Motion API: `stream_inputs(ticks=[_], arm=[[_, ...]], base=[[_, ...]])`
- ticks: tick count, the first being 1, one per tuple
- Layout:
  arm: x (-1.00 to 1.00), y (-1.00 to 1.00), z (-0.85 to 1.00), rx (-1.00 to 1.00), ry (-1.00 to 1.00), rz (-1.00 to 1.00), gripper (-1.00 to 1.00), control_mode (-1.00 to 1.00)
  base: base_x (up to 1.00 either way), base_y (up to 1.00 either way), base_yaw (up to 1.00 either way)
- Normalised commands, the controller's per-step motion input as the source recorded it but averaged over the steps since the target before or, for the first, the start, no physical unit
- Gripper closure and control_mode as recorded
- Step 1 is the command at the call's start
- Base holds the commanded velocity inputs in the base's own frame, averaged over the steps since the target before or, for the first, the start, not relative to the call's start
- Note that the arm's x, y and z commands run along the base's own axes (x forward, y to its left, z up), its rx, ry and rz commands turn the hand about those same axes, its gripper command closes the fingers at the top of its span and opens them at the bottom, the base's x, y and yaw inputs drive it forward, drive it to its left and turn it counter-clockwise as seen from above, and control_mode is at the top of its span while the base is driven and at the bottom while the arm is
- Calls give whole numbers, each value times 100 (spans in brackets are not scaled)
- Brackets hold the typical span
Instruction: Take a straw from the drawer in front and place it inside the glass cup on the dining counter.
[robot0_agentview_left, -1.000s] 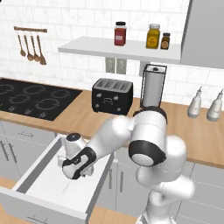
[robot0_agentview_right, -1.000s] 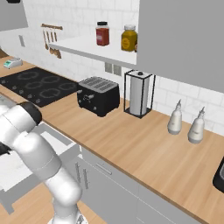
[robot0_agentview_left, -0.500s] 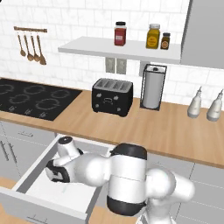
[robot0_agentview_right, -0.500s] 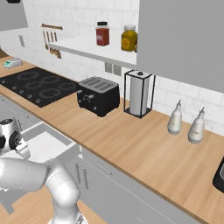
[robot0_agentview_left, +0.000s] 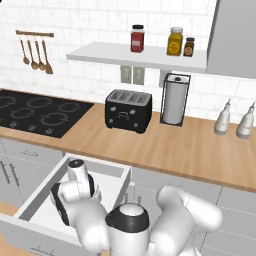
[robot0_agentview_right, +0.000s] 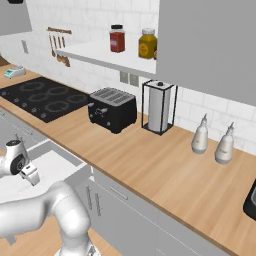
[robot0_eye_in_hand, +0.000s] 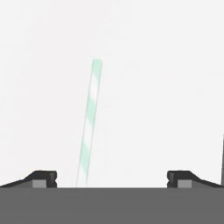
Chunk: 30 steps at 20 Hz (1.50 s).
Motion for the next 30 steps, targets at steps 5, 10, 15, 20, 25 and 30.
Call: stream_inputs(ticks=[5, 10, 15, 20, 25, 30], arm=[[8, 1, -25, 0, -4, 4, -100, -100], [6, 11, -23, 0, -6, 2, -100, -100], [11, 12, -21, 0, -2, 2, -100, -100], [17, 14, -28, 0, 0, 3, -100, -100], [10, 5, -29, 0, 0, 4, -100, -100], [-1, 0, -37, 0, 0, 6, 100, -100]], base=[[0, 0, 0], [0, 0, 0], [0, 0, 0], [0, 0, 0], [0, 0, 0], [0, 0, 0]])
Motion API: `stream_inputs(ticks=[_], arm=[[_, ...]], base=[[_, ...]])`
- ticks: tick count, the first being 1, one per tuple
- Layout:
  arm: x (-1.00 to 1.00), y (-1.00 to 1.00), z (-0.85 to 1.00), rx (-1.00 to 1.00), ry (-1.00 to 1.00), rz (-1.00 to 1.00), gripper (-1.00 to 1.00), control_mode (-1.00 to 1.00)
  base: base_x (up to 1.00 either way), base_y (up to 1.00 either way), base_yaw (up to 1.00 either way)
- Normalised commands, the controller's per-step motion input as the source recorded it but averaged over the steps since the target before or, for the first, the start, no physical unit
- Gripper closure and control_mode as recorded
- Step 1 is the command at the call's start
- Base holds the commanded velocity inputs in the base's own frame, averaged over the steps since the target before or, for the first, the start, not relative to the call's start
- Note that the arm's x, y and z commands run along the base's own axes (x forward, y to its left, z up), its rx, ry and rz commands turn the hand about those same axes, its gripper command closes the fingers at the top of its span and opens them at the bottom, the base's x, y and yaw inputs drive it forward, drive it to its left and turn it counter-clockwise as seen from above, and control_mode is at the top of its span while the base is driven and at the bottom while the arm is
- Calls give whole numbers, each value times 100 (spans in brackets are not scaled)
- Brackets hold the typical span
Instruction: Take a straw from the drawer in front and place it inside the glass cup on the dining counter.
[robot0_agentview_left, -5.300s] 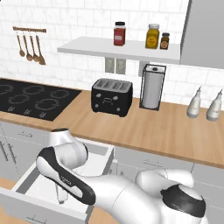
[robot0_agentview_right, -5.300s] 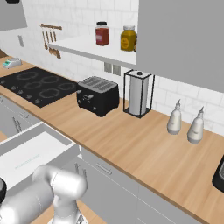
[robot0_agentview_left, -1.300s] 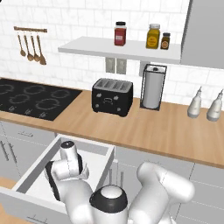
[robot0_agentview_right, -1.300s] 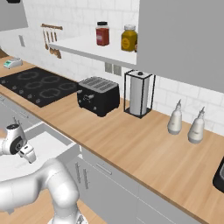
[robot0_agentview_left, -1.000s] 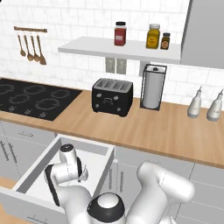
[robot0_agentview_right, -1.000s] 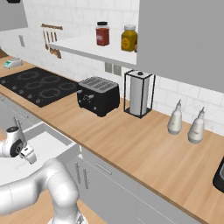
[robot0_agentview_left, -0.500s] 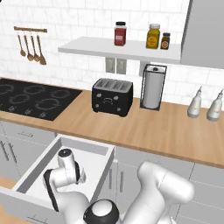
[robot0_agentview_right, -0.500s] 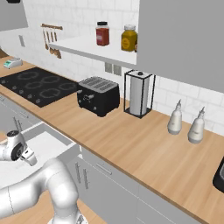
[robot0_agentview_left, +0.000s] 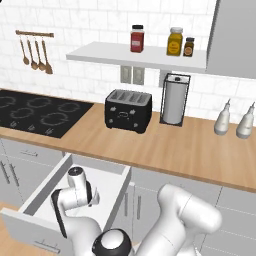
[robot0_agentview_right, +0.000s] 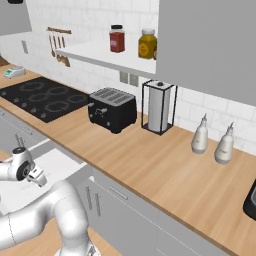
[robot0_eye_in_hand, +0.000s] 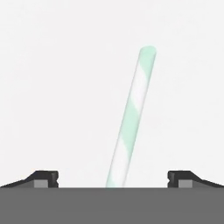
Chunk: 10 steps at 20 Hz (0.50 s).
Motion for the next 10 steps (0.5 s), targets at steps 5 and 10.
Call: stream_inputs(ticks=[5, 10], arm=[[-27, 0, -77, 0, 3, 7, 100, -100], [-35, 1, -100, 0, 4, 6, 100, -100]], base=[[0, 0, 0], [0, 0, 0]])
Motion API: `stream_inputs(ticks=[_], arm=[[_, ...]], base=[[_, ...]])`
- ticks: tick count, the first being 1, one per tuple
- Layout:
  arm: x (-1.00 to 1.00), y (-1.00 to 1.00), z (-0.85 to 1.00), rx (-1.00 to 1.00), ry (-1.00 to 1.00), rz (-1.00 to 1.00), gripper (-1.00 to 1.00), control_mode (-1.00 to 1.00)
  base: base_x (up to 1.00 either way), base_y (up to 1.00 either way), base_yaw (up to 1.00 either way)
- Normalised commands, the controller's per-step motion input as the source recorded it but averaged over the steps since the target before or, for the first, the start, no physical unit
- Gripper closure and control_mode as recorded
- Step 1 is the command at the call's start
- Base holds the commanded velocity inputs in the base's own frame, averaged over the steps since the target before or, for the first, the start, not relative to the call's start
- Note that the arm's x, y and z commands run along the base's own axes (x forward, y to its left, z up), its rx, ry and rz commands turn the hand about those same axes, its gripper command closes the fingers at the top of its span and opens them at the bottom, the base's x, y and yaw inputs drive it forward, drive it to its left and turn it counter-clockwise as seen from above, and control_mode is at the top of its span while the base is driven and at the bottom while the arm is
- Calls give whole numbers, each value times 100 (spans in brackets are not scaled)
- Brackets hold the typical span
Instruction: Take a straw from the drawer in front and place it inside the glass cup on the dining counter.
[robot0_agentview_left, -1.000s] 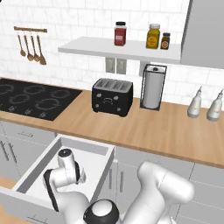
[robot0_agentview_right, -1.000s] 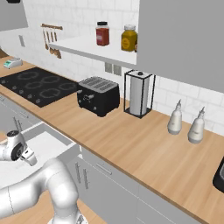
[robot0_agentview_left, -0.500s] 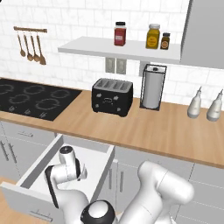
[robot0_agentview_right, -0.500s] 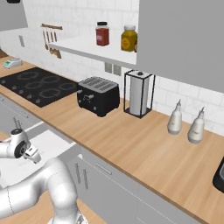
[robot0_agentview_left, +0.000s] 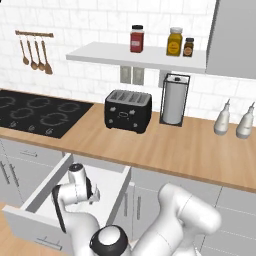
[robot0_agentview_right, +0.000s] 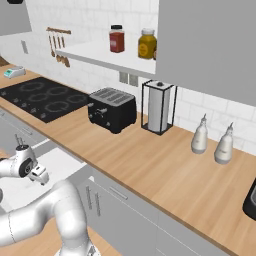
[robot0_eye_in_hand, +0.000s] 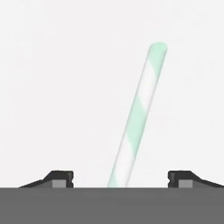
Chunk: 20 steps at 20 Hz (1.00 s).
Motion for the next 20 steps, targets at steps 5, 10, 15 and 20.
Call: stream_inputs(ticks=[5, 10, 15, 20], arm=[[-37, 14, -100, 0, 1, 5, 100, -100], [-49, 39, -98, -4, 0, 5, 100, -100], [-54, 58, -95, -6, -1, 2, 100, -100], [-48, 47, -88, -4, -8, 0, 100, -100]], base=[[0, 0, 0], [0, 0, 0], [0, 0, 0], [0, 0, 0]])
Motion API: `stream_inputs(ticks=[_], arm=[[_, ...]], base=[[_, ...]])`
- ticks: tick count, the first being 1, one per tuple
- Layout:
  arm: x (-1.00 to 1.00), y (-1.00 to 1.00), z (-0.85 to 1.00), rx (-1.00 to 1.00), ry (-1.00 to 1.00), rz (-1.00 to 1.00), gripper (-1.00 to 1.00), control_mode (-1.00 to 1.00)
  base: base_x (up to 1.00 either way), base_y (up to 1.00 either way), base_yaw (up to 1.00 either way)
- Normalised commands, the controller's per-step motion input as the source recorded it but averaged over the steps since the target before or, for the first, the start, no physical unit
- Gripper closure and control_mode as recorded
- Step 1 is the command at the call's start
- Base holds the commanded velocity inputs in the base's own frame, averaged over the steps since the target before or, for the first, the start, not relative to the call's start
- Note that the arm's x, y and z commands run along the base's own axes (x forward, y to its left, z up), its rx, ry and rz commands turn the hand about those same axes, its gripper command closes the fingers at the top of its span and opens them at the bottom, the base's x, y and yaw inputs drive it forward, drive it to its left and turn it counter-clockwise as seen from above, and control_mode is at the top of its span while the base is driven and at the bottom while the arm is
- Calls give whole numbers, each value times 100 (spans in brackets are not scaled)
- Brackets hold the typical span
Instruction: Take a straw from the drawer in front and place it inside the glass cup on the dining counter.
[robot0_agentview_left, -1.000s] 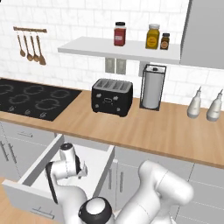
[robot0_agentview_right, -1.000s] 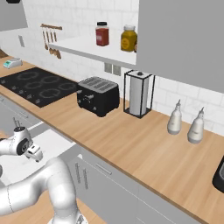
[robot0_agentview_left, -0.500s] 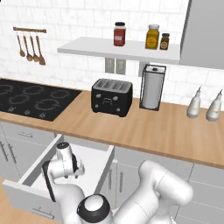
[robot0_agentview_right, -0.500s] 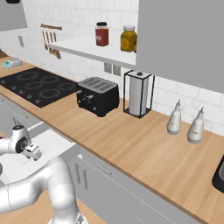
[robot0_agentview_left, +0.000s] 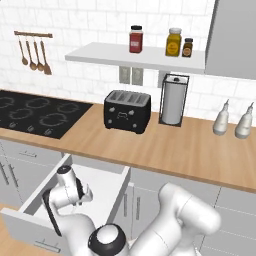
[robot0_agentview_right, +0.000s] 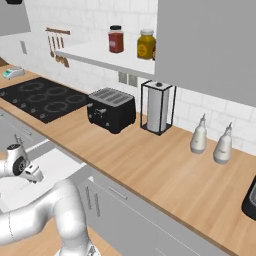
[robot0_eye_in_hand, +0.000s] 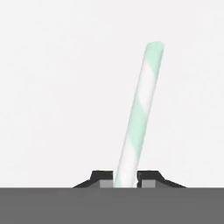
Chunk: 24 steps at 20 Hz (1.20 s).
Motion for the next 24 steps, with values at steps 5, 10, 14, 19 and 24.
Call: stream_inputs(ticks=[5, 10, 14, 19, 24], arm=[[-88, 3, 32, 13, -25, 0, 100, -100], [-79, 0, 100, 20, -27, 0, 100, -100], [-59, -25, 100, 18, -4, -4, 100, -100], [-35, -96, 100, 27, 3, -16, 100, -100], [-8, -92, 100, 32, 8, -19, 100, -100]], base=[[0, 0, 0], [0, 0, 0], [0, 0, 0], [0, 0, 0], [0, 0, 0]])
